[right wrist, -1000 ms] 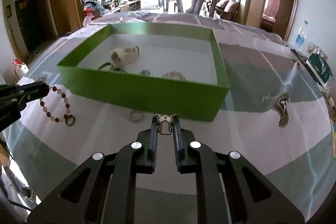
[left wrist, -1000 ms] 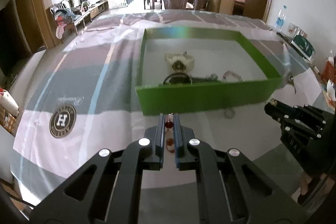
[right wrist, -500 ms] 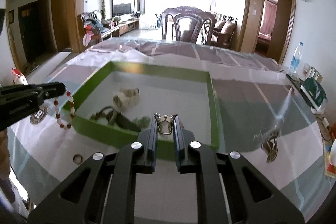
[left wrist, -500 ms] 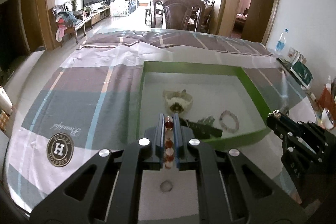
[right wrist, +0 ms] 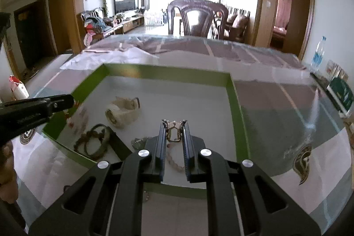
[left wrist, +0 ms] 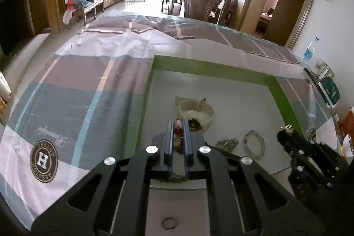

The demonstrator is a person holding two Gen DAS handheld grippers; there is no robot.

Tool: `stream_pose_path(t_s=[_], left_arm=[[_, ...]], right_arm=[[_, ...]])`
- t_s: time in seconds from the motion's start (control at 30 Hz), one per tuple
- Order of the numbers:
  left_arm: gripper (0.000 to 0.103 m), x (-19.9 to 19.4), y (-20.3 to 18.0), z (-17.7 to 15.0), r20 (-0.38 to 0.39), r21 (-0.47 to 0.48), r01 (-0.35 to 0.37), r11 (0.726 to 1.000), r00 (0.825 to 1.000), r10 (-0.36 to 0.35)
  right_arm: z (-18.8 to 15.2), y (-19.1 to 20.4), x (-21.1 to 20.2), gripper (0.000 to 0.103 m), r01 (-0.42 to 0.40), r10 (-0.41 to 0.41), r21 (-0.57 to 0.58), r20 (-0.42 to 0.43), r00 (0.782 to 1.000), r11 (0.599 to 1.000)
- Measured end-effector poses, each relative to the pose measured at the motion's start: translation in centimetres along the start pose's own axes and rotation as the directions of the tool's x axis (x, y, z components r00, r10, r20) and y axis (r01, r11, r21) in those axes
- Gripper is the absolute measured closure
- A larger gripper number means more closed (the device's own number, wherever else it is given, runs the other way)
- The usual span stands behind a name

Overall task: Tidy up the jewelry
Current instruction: 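Carry the red-and-white bracelet and charm into the box and open both tools, then grasp the black elastic band with the left tool while the right tool grasps the beaded ring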

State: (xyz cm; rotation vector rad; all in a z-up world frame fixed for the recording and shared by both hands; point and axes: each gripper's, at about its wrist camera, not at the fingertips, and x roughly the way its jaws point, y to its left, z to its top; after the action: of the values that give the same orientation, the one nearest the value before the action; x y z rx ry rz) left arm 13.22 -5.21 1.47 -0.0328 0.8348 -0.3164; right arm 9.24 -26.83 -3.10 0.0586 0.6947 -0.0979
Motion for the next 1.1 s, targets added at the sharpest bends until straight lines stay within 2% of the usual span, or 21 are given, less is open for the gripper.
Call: stream_pose_path(t_s=[0.13,0.2,0.27,0.4,0.47,0.53,0.57,0.63,0.73,0.87,0.93,1.1], left_arm=[[0.095,0.1,0.0,-0.2,-0.005,-0.002,0.012,1.0,1.0,-0.012],[0.095,-0.4,0.0,-0.5,0.006,0.006,0.01,1.0,1.0,-0.01],[0.09,-1.2,0.0,-0.9,0.017,0.014,0.004,1.0,1.0,-0.005],[0.086,-3.2,0.5,-2.6,0.024,0.038,-0.027,0.999,0.999,0.026],[0.081,-3.9,0.7,-3.8,0.025,0.052,-0.059,0.997,0.998,0.058],[0.067,-4.2,1.0,-5.3,0.016,0.061,-0.089,0.994,0.996,0.088],[0.065,-4.2,1.1,-6.0,0.009,0.068,-0.101,0.993,0.995,0.1],[0.064,-3.7,1.2,-7.5,-0.018,0.094,-0.116,0.989,0.993,0.118],[0.064,-2.5,1.2,-9.2,-0.08,0.102,-0.098,0.99,0.991,0.106],[0.063,-1.5,1.3,-10.3,-0.124,0.102,-0.082,0.991,0.988,0.095],[0.057,-1.3,1.3,-10.8,-0.131,0.107,-0.076,0.991,0.987,0.09],[0.056,-1.1,0.9,-11.5,-0.142,0.127,-0.059,0.99,0.987,0.078]], right_arm=[[-0.3,0.1,0.1,0.086,0.001,-0.001,-0.011,-0.017,1.0,1.0],[-0.4,0.1,-0.7,0.053,0.008,-0.008,-0.008,0.006,1.0,1.0],[-0.6,0.1,-1.8,0.052,0.015,-0.014,-0.008,0.032,0.999,1.0],[-2.0,-0.3,-4.3,0.052,-0.042,0.042,-0.008,0.038,0.998,0.999],[-3.1,-0.4,-4.7,0.052,-0.088,0.088,0.0,0.001,0.996,0.996],[-4.8,0.0,-4.0,0.052,-0.125,0.125,0.008,-0.074,0.989,0.992],[-5.2,0.2,-3.6,0.053,-0.128,0.128,0.01,-0.096,0.987,0.992],[-6.2,0.8,-2.1,0.053,-0.119,0.12,0.015,-0.147,0.982,0.993],[-6.9,1.6,-0.4,0.054,-0.124,0.127,0.028,-0.192,0.973,0.992],[-7.2,2.8,0.6,0.054,-0.105,0.102,-0.003,-0.196,0.975,0.995],[-7.2,3.1,0.8,0.054,-0.102,0.098,-0.009,-0.197,0.975,0.995],[-7.2,3.2,1.4,0.054,-0.096,0.093,-0.004,-0.191,0.977,0.995]])
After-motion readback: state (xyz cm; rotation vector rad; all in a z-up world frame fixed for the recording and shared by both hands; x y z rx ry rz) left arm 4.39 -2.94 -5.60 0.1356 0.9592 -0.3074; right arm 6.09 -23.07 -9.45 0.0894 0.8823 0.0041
